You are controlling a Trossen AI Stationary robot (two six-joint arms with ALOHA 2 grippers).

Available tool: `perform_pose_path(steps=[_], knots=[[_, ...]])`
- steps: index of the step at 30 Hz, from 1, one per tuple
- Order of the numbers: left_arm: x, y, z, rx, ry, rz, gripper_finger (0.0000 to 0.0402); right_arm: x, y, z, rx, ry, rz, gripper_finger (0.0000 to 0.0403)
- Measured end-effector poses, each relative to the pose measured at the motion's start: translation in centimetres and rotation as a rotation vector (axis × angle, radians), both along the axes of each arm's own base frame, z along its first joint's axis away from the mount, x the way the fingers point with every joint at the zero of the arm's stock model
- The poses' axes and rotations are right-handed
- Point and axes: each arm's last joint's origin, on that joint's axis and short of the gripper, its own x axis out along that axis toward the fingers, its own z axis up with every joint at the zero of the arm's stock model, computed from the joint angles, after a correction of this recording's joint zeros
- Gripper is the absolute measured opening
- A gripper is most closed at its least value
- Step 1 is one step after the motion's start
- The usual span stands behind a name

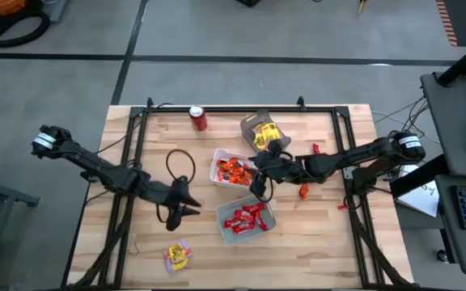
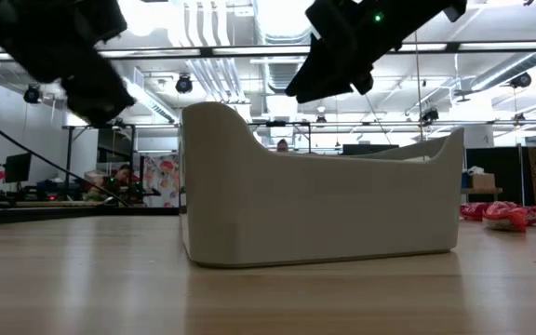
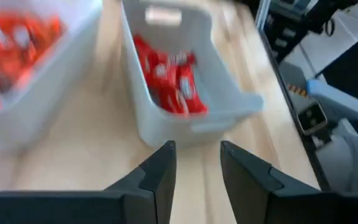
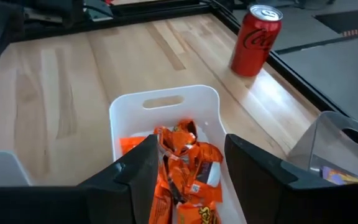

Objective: Sort candy
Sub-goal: Put the yellow candy pack into the black bin

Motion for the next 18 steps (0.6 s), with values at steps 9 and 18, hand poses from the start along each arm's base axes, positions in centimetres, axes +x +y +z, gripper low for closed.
perform_pose_path(steps=[9,18], knots=[[-1.7,-3.0,-1.7,-0.233,0.236,0.047,0.0084,0.0,0.0,0.0,0.000,0.002,0.000,0.0178],[-2.2,-7.1,-1.7,-0.229,0.543,0.084,0.0077,0.0,0.0,0.0,-0.004,-0.001,-0.006,0.0178]])
